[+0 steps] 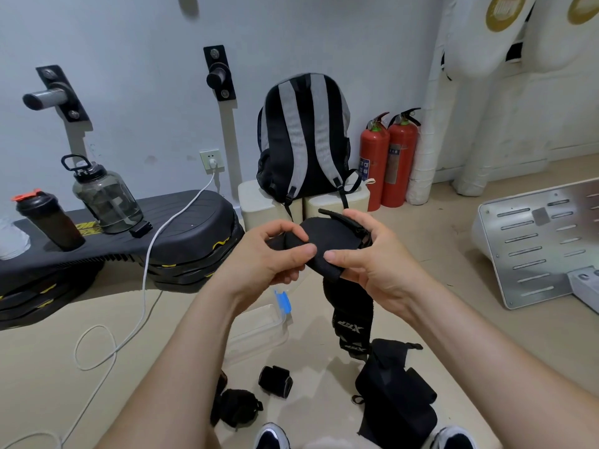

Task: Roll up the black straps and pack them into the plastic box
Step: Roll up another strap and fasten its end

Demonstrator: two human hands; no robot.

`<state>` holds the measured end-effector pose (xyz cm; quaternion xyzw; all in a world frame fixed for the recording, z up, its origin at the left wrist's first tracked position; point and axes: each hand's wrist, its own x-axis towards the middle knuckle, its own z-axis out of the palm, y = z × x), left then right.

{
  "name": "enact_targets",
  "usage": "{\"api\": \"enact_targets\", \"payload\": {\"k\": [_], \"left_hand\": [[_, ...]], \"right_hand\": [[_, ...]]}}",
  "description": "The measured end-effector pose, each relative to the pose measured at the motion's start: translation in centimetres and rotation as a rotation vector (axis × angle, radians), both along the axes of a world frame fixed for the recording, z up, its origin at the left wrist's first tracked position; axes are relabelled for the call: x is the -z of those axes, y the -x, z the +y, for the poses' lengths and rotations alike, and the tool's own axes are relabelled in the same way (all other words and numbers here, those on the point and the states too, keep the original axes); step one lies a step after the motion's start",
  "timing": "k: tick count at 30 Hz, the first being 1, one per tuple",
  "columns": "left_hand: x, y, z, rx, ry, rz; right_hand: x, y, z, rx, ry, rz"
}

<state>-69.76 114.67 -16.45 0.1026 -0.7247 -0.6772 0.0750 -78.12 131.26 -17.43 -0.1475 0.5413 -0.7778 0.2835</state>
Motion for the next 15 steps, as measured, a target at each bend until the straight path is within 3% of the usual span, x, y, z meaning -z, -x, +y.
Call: {"api": "enact_targets", "payload": {"k": [4,15], "left_hand": [[-0.1,-0.6,-0.9,0.117,-0.080,0.033],[-0.1,0.3,0.5,-0.146,-0.073,0.060]], "right_hand": [[-0.3,0.3,0.2,-0.053,0.032,-0.059],[0.4,-0.4,-0.7,-0.005,0.013,0.027]]}}
